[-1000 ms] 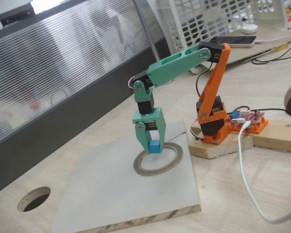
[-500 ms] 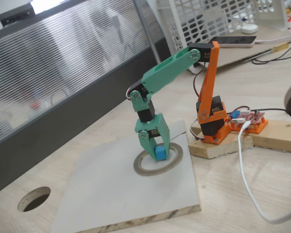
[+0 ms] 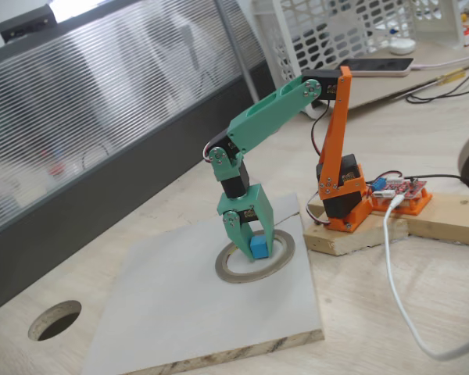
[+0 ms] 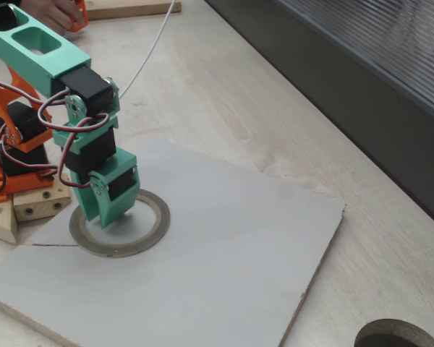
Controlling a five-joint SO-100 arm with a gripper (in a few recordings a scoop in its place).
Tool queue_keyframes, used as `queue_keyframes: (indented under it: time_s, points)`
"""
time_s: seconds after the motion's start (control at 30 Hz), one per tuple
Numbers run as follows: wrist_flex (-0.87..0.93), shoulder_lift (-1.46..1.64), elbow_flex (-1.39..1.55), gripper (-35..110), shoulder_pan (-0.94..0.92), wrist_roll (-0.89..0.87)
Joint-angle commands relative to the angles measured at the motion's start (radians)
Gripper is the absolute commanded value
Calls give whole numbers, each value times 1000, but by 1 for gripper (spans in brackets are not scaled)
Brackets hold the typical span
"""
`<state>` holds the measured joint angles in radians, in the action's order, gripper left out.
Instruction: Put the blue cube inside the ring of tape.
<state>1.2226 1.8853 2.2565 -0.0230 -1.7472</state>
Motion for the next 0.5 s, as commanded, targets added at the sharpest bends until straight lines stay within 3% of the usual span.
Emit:
queue_keyframes:
  time_s: [0.0, 0.47]
  points:
    - [2, 12, -12, 11, -3, -12]
    - [3, 14, -14, 12, -12, -14]
